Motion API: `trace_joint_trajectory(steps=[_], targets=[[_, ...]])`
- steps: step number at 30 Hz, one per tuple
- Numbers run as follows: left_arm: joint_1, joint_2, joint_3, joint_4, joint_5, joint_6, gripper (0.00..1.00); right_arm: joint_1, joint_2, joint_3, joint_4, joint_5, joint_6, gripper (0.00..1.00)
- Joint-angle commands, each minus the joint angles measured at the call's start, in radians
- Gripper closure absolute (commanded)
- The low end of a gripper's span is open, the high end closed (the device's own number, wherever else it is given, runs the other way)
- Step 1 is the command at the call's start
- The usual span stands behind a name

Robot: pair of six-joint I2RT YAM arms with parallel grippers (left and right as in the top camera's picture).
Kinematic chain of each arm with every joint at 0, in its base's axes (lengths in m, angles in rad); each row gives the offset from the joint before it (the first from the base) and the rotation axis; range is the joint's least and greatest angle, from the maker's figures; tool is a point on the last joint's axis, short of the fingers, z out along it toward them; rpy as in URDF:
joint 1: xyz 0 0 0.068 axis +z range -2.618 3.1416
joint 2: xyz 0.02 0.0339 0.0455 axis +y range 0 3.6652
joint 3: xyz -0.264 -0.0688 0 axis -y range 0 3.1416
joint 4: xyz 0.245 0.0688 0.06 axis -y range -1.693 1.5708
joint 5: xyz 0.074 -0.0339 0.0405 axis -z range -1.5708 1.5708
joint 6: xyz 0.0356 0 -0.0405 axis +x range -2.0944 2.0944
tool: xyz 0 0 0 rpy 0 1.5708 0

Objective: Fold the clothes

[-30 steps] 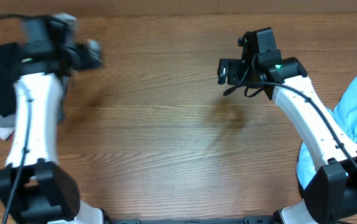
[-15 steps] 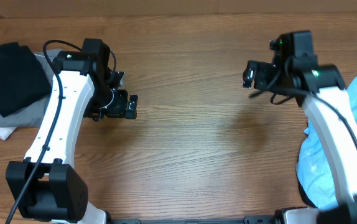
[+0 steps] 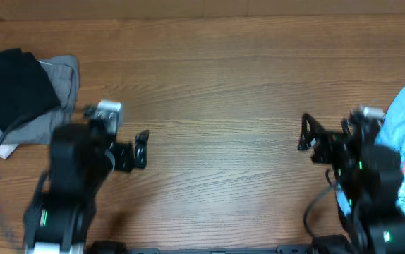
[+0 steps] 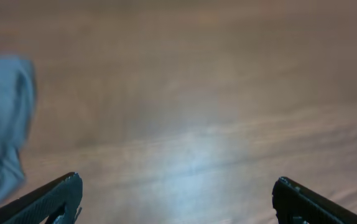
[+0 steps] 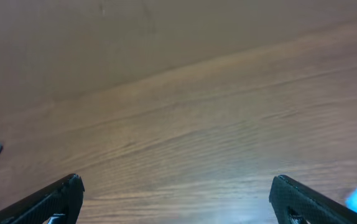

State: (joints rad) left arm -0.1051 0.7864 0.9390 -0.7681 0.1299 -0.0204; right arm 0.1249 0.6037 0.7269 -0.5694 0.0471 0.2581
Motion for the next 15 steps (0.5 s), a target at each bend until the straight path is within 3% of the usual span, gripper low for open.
trace_joint_trajectory(steps=[1, 6, 15], targets=[[-0.007, -0.127, -0.052, 0.013, -0.009, -0.009, 0.0, 0.0, -0.068, -0.052, -0.047, 0.042, 0.004, 0.0], [-0.007, -0.226, -0.052, -0.029, -0.009, -0.009, 0.0, 0.0, -0.073, -0.053, -0.211, 0.042, 0.004, 0.0], [-0.007, -0.224, -0.052, -0.132, -0.009, -0.01, 0.01, 0.0, -0.073, -0.053, -0.412, 0.042, 0.004, 0.0]])
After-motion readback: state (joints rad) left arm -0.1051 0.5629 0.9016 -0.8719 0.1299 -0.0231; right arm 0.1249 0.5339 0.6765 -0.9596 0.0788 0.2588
